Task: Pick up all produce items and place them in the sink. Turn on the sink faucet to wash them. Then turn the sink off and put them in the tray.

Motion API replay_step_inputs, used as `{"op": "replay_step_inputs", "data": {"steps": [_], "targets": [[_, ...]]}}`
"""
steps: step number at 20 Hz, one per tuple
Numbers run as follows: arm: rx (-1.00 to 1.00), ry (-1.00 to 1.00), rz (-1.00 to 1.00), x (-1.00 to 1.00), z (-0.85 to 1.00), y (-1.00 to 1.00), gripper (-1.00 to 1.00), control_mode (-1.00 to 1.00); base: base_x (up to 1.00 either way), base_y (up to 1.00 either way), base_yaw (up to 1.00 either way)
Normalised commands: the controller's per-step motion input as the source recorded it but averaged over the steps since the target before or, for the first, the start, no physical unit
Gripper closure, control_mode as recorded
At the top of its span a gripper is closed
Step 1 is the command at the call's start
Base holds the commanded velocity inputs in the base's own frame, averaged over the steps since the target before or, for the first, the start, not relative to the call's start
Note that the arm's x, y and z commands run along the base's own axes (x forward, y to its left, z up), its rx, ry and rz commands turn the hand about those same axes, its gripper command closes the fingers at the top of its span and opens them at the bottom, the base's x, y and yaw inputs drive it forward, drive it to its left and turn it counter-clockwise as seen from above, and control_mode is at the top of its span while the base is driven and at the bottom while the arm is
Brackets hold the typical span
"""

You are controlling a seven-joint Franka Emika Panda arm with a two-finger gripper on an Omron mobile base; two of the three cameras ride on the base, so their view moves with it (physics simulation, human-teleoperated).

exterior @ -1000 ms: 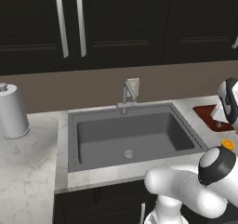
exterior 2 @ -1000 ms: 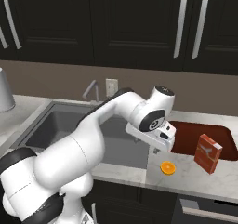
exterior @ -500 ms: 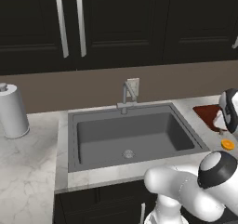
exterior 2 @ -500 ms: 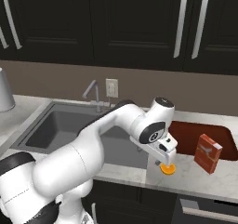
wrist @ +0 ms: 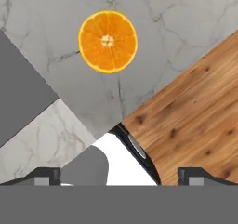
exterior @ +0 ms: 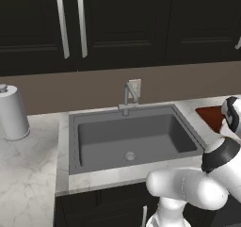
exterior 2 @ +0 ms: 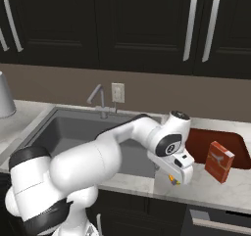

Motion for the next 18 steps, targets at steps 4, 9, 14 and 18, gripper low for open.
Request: {"op": "replay_step_inputs", "data": {"steps": [4,9,14,18], "targets": [[0.00,0.12,-0.09,0.04,-0.16,-0.38,-1.00,-1.00,0.00,0.00,0.00],[0.00,0.08,-0.03,0.26,-0.11,-0.15,-1.00,-1.00,0.00,0.00,0.00],[0.05,0.02,0.00,0.39,-0.12,-0.02,-1.00,-1.00,0.00,0.00,0.00],[0.06,0.02,0.00,0.36,-0.21,-0.03,-1.00,-1.00,0.00,0.00,0.00]]}}
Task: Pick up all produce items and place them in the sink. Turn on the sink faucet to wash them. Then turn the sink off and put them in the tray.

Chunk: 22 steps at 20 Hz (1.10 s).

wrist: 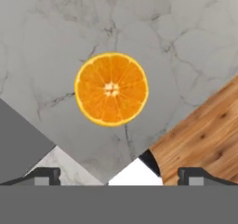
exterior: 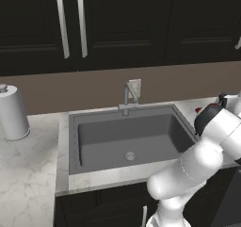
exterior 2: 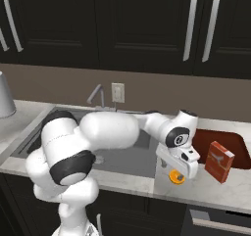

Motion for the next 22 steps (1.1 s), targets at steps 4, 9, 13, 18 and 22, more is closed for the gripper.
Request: {"op": "replay_step_inputs", "data": {"steps": [4,9,13,18,22], "targets": [[0.03,0.01,0.00,0.31,-0.24,-0.10,-1.00,-1.00,0.00,0.00,0.00],[0.00,0.00,0.00,0.20,-0.21,-0.16,-1.00,-1.00,0.00,0.00,0.00],[0.01,0.00,0.00,0.04,-0.18,-0.25,-1.00,-1.00,0.00,0.00,0.00],[0.00,0.00,0.00,0.13,-0.18,-0.11,-1.00,-1.00,0.00,0.00,0.00],[0.00,0.00,0.00,0.13,-0.16,-0.02,-1.00,-1.00,0.00,0.00,0.00]]}}
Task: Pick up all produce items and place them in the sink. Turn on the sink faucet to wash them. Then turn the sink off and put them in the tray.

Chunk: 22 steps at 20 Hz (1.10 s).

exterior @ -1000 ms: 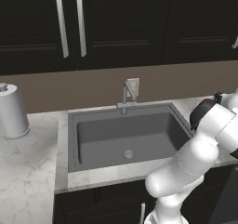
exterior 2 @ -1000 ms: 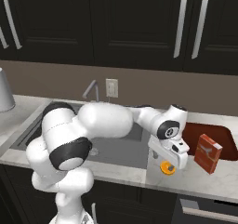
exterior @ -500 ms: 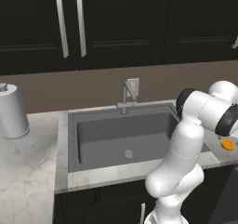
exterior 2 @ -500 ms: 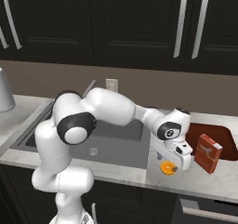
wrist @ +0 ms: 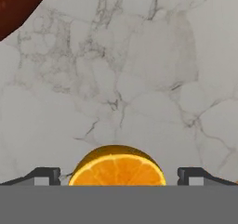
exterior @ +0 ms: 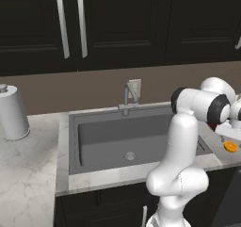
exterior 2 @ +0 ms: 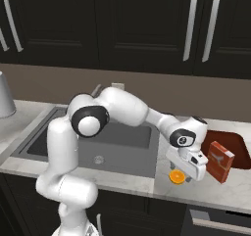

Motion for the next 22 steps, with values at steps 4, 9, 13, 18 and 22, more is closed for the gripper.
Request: {"op": "replay_step_inputs", "data": {"steps": [4,9,13,18,22], "targets": [[0.00,0.00,0.00,0.10,-0.15,0.00,-1.00,-1.00,0.00,0.00,0.00],[0.00,0.00,0.00,0.00,-0.21,0.04,-1.00,-1.00,0.00,0.00,0.00],[0.00,0.00,0.00,-0.01,-0.04,0.18,-1.00,-1.00,0.00,0.00,0.00],[0.00,0.00,0.00,0.00,0.00,0.26,-1.00,-1.00,0.00,0.00,0.00],[0.00,0.00,0.00,-0.01,-0.01,0.16,-1.00,-1.00,0.00,0.00,0.00]]}}
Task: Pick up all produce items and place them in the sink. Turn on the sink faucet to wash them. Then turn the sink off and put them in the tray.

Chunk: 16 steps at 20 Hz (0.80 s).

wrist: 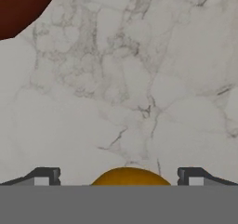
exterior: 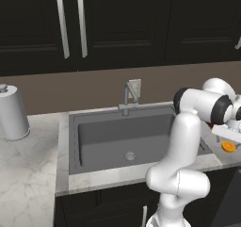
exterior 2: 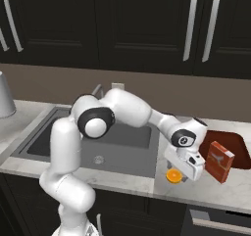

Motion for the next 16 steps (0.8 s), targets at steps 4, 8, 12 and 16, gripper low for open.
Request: {"op": "replay_step_inputs", "data": {"steps": [4,8,12,16], "targets": [[0.00,0.00,0.00,-0.15,-0.05,0.01,-1.00,-1.00,0.00,0.00,0.00],[0.00,0.00,0.00,-0.17,-0.02,0.00,-1.00,-1.00,0.00,0.00,0.00],[0.00,0.00,0.00,-0.13,0.00,0.00,-1.00,-1.00,0.00,0.00,0.00],[0.00,0.00,0.00,-0.05,-0.02,0.03,-1.00,-1.00,0.00,0.00,0.00]]}}
